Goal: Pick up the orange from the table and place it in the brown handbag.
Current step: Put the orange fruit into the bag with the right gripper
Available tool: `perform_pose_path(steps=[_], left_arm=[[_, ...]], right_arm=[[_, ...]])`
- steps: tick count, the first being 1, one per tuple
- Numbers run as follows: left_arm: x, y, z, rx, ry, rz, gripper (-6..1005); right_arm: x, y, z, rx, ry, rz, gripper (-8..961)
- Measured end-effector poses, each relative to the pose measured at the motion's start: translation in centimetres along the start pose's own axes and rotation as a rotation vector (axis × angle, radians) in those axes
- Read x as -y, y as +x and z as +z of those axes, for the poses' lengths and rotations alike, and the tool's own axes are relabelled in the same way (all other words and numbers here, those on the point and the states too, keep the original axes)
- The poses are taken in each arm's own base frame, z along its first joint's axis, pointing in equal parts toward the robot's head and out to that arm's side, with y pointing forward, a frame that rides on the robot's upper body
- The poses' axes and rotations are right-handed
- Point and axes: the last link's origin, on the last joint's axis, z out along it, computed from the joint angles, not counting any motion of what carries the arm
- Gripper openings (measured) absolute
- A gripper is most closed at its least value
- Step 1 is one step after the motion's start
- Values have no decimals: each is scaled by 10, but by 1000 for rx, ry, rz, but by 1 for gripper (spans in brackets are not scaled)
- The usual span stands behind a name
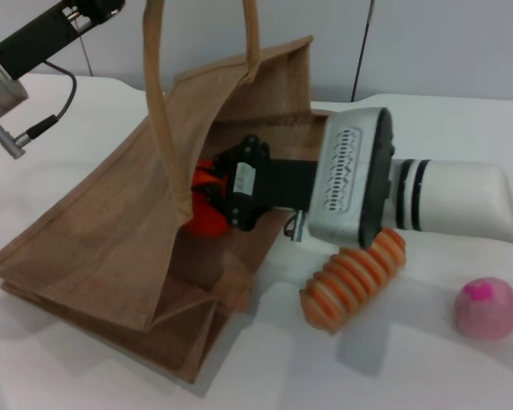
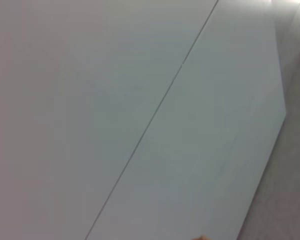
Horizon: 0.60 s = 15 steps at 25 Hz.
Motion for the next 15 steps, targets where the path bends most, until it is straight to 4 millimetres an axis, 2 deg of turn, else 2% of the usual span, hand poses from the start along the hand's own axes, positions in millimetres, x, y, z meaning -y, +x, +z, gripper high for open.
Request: perform_pose_path(steps=[6,15], left_arm=[[-1,0,2,2,-9,-1,118],[0,0,5,11,-10,2,118]], right_arm=[[-3,-6,9,-5,0,-69,82],[5,2,11,-83,64,-50,73]])
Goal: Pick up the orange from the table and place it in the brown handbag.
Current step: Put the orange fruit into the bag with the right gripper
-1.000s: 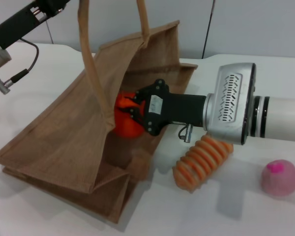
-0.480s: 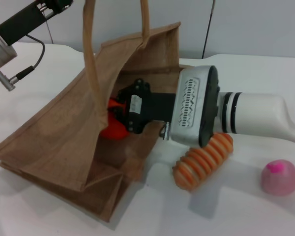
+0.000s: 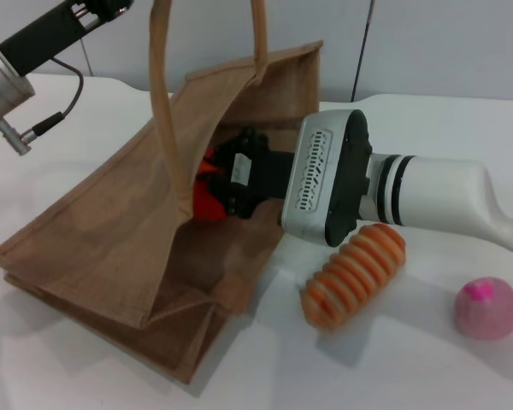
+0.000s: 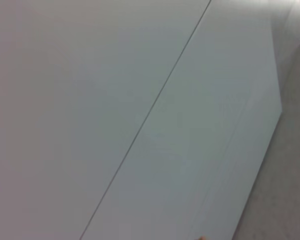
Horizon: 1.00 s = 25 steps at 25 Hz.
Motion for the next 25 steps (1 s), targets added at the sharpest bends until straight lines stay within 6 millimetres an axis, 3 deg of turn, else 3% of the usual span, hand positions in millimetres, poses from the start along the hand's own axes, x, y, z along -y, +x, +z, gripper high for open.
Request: perform_pose_path(steps=[16,25], left_arm=[[15,-6,-5,-1,104,-16,118],[25,-11,-10,12,177,-20,118]], right_arm=[[-1,14,-8,-33,26,34,248],[0,22,-17,-22,83,119,635]])
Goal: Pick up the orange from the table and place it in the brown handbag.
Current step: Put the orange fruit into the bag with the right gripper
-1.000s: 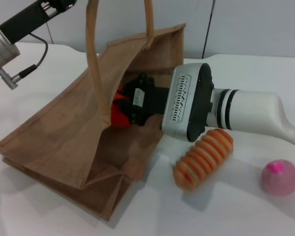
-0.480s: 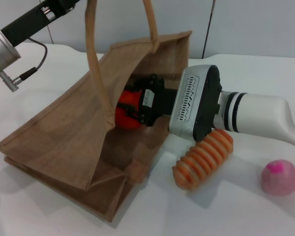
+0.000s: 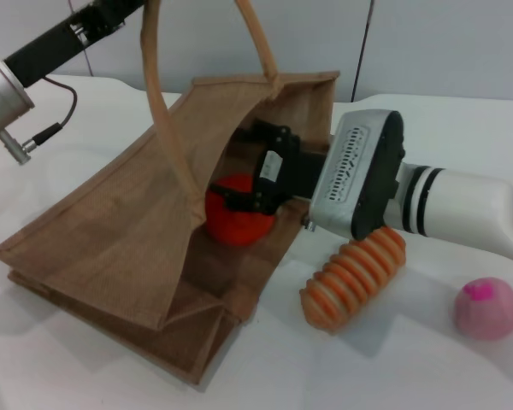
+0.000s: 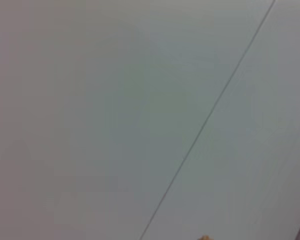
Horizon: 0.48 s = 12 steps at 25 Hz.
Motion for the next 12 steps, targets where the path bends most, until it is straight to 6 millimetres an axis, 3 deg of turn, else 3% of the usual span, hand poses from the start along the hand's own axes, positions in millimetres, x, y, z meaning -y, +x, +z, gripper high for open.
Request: perform_pose_path(steps=[5,12], left_arm=[[6,-2,-5,-2,30,-7,119],[14,-3,-12,-3,90,-10,126]], right_arm=[[4,10,-13,31,57,68,904],[21,45,-48,15,200,176,904]])
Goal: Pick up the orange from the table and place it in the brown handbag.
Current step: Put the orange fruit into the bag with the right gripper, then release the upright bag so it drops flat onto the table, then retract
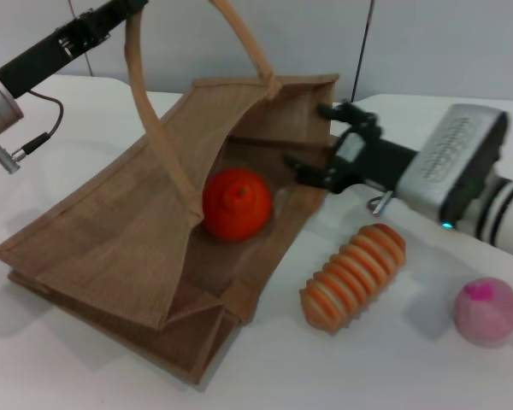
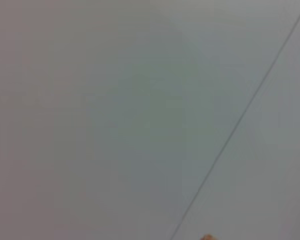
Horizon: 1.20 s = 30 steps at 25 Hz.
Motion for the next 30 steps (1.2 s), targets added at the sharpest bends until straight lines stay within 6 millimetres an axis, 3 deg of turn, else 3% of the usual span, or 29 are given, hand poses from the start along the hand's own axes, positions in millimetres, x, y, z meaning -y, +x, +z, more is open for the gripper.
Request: perform_pose_path(steps=[8,12,17,27,30], left_arm=[[7,-8,-1,24,43,50,172],[7,-15,0,27,47,102,195],[9,-25,3,29,79,200,224],[22,-44,0,-74,242,316,686],[26,-44,-10,-142,305,338,722]], right_arm=[[30,30,-52,63,222,139,905],[41,35,-75,130,321,179,905],[48,37,-89,179,415,223,904],[61,54,-118,192,629,339,898],[66,62,-132,198,726,386,896]])
